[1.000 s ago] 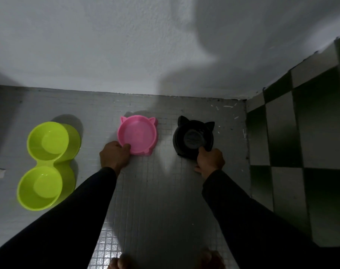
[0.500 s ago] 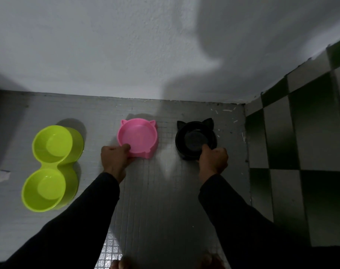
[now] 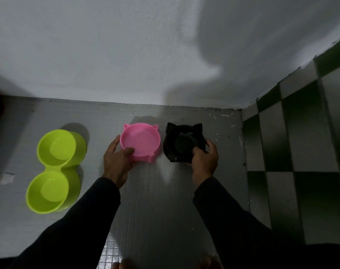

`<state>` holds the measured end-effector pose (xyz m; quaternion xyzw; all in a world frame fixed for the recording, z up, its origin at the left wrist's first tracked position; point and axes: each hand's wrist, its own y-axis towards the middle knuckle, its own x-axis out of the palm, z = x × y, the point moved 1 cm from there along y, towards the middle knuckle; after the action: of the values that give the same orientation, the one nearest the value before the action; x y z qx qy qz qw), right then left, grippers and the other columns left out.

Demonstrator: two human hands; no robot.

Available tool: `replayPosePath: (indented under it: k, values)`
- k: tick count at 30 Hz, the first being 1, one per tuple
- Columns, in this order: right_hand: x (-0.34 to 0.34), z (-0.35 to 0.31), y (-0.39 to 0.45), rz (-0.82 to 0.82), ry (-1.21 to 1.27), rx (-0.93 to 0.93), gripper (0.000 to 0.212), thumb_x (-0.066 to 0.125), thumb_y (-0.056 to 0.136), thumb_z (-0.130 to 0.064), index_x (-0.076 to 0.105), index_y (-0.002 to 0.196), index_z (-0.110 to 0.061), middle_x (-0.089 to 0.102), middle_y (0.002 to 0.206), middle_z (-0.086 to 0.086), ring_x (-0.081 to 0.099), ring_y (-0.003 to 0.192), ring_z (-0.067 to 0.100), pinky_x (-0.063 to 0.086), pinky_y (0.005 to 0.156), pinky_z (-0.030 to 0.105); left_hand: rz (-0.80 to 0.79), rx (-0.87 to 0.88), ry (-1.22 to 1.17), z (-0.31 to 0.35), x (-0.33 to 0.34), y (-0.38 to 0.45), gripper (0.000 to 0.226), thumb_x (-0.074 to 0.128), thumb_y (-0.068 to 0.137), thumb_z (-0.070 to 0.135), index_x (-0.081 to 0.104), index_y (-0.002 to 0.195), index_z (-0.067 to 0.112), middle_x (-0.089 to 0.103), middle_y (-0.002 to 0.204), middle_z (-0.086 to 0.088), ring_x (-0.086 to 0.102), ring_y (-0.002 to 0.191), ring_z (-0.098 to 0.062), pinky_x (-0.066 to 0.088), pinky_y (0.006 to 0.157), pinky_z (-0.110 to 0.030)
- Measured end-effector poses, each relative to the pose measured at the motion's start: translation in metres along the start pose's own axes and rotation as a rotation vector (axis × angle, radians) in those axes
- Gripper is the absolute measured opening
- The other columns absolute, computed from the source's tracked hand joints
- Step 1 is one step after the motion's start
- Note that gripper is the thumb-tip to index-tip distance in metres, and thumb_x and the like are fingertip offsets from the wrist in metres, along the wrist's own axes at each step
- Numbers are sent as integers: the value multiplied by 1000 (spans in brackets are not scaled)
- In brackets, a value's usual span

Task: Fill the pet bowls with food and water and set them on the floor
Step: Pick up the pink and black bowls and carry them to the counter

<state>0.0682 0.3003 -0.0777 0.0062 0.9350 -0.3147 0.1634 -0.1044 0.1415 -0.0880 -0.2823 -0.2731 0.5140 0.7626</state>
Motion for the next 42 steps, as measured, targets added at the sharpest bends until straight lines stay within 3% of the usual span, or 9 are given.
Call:
replayPosePath:
  k: [5,9,15,25,29,32,37,42]
  values:
    - [-2,-11,-10,-16,17,5,57,62,85,-2,59,135,-30,63,133,5,65,112,26,59,92,47,-20,-25,-90,5,2,-11,74,63,89,-10,48,149,30,46,136,-9,60,118,-41,64,73,-49]
    - [-9,-26,-24,-24,53,8,58,62,85,-2,59,134,-32,63,132,6,65,112,25,59,93,46,-32,-9,-143,17,3,-28,66,62,88,-11,57,133,37,51,130,-5,61,118,-41,63,75,-52]
    - [-32,-69,-59,-61,78,-25,61,63,86,1,57,136,-34,61,135,5,63,116,25,58,95,48,-27,-4,-189,54,6,-72,66,63,85,-14,64,123,40,54,132,-12,65,113,-45,62,76,-53]
    - [-89,-185,-158,-101,137,-24,64,63,85,3,58,133,-38,60,120,-6,63,112,21,60,90,48,-25,26,-205,167,23,-199,75,62,84,-13,57,144,32,61,133,-10,67,112,-41,62,72,-45]
    - [-120,-239,-205,-128,160,-27,63,63,85,4,59,127,-42,63,118,-11,65,111,19,61,89,49,-15,22,-182,214,34,-261,74,60,86,-13,55,146,30,65,125,-9,65,116,-44,63,79,-52]
    - [-148,-280,-241,-138,167,-32,65,61,84,5,58,134,-37,62,115,-17,64,111,18,61,88,50,-14,28,-174,252,43,-310,74,62,85,-13,56,146,29,72,112,-5,67,112,-44,62,82,-57]
    - [-188,-351,-301,-158,212,-36,67,61,84,7,58,135,-38,63,119,-11,65,110,20,62,85,49,-45,68,-144,313,54,-386,72,63,86,-10,59,143,34,61,132,-4,72,107,-36,63,79,-53]
    - [-223,-416,-358,-166,264,-52,66,63,84,6,59,135,-37,62,121,-9,65,109,21,63,80,47,-75,98,-144,372,62,-452,76,67,86,-9,54,147,35,59,134,-7,72,108,-39,62,81,-57]
